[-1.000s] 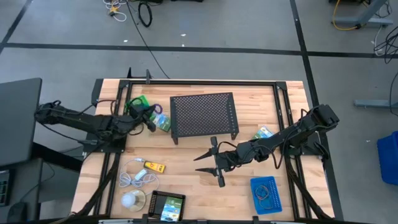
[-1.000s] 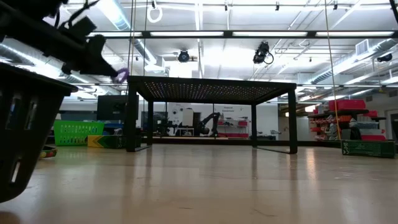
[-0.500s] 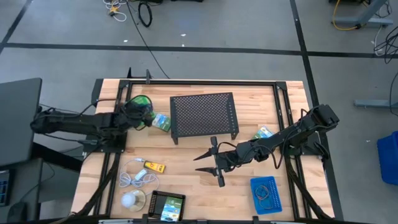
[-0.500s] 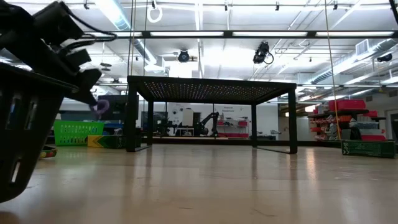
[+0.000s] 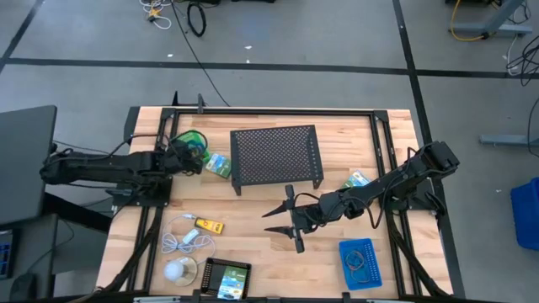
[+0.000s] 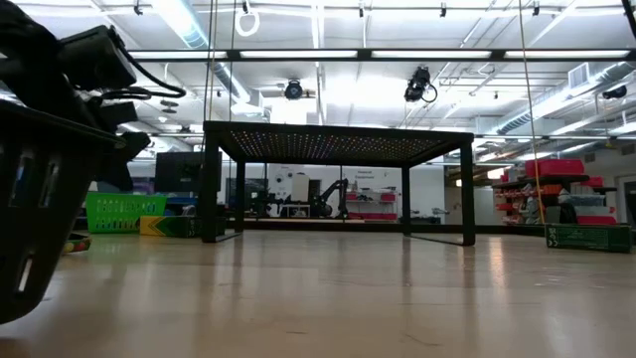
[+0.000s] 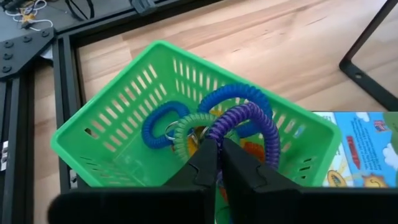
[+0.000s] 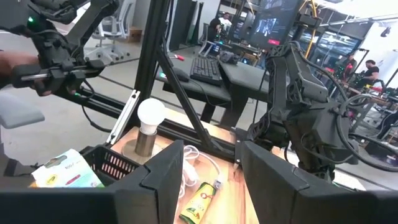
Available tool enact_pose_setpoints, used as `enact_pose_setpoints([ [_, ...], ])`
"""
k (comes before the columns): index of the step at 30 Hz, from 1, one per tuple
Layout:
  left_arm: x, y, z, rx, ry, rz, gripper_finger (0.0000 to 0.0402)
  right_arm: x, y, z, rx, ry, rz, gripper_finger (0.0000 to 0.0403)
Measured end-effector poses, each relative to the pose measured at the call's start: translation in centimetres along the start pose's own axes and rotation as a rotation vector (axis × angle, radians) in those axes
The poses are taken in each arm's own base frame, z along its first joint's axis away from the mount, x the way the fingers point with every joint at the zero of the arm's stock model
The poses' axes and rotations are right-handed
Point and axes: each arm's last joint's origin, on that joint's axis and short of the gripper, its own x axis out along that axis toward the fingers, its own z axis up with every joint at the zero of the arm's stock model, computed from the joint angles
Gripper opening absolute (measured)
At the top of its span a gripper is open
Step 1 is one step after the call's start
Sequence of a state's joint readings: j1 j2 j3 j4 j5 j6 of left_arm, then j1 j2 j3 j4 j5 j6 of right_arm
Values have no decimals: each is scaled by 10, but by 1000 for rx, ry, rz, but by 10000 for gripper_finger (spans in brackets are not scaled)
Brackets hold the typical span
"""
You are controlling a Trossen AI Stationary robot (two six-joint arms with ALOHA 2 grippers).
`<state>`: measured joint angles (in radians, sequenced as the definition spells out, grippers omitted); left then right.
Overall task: Pick & Place Office Desk Supplies
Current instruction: Put the purple spring keychain into the green bin, then put the yellow crayon box into the black bin
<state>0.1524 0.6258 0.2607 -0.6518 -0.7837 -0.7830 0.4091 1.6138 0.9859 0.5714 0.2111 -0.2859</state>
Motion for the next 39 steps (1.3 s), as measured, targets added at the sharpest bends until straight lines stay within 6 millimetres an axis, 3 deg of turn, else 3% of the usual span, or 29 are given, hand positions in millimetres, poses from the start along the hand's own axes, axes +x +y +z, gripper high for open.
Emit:
enact_pose_setpoints([
  [16,0,-5,6,14,-47,-43,148,0,0,0,0,1,0,173],
  [22,-9,-20,26,127,-97,-253,187,0,0,-1,-15,6,2,173],
  [30,-22,-39,45,370,-21,-556,203,0,2,-6,-31,58,17,173],
  [39,-4,-58,24,528,217,-645,203,-1,3,-10,-6,100,28,173],
])
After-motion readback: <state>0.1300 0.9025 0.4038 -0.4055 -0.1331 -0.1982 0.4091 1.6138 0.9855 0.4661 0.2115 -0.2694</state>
